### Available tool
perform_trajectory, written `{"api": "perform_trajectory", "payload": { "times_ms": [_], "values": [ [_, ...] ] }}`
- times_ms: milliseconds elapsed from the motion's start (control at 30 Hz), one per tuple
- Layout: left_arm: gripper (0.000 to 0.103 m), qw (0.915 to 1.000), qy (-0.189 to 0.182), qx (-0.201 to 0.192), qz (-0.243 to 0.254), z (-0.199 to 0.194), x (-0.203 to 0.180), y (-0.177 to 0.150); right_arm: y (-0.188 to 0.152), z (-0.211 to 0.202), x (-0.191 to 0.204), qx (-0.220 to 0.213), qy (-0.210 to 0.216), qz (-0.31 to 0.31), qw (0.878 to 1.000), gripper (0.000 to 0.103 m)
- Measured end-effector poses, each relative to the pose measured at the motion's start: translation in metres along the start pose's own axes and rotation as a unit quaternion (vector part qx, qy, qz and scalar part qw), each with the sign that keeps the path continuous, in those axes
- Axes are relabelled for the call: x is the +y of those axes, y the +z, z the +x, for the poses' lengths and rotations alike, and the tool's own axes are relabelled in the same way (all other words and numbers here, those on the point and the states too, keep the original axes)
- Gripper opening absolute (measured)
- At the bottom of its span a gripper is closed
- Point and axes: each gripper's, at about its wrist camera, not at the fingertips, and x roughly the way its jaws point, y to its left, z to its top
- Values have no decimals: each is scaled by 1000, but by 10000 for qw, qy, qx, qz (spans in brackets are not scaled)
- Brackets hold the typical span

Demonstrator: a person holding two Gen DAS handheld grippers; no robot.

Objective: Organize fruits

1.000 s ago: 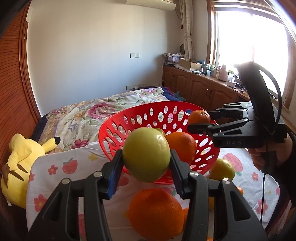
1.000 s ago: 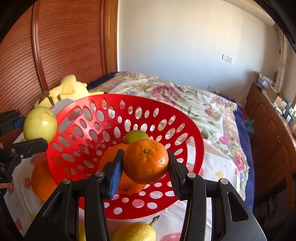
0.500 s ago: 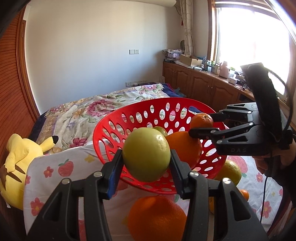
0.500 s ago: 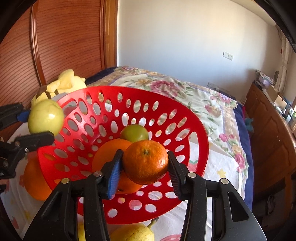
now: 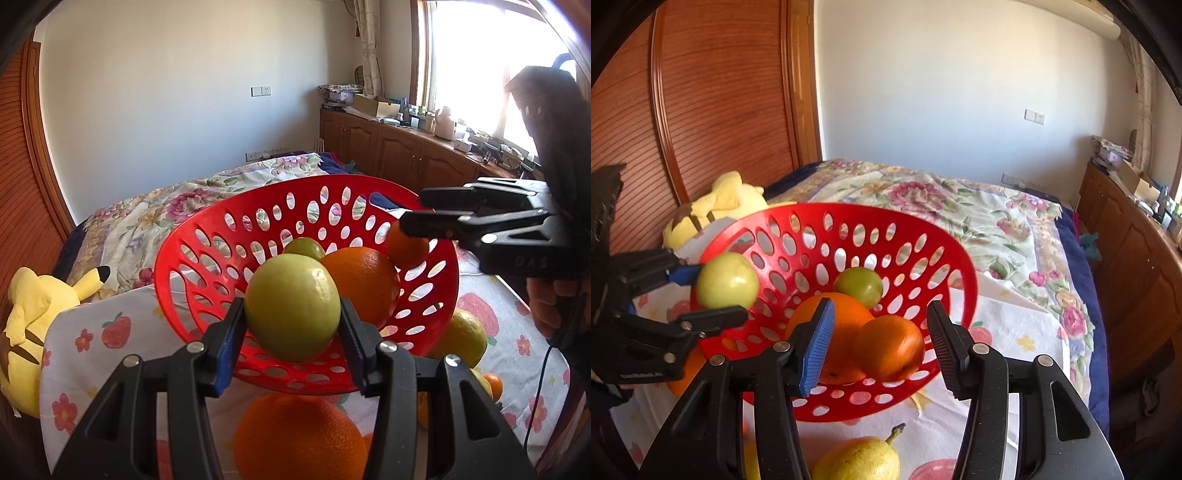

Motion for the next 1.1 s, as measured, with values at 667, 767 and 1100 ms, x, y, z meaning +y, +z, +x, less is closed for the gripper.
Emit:
{"api": "perform_trajectory", "payload": {
  "times_ms": [667, 767, 1100],
  "values": [
    [49, 9999, 44, 58, 152, 1, -14, -4, -12, -22, 3, -114, 51, 46, 9999, 55],
    [49, 9998, 66, 46, 197, 0, -17, -5, -12, -23, 4, -131, 38, 42, 9999, 55],
    [49, 9997, 39, -242, 22, -28, -14, -7, -22, -41, 5, -208, 74, 189, 9996, 56]
  ]
}}
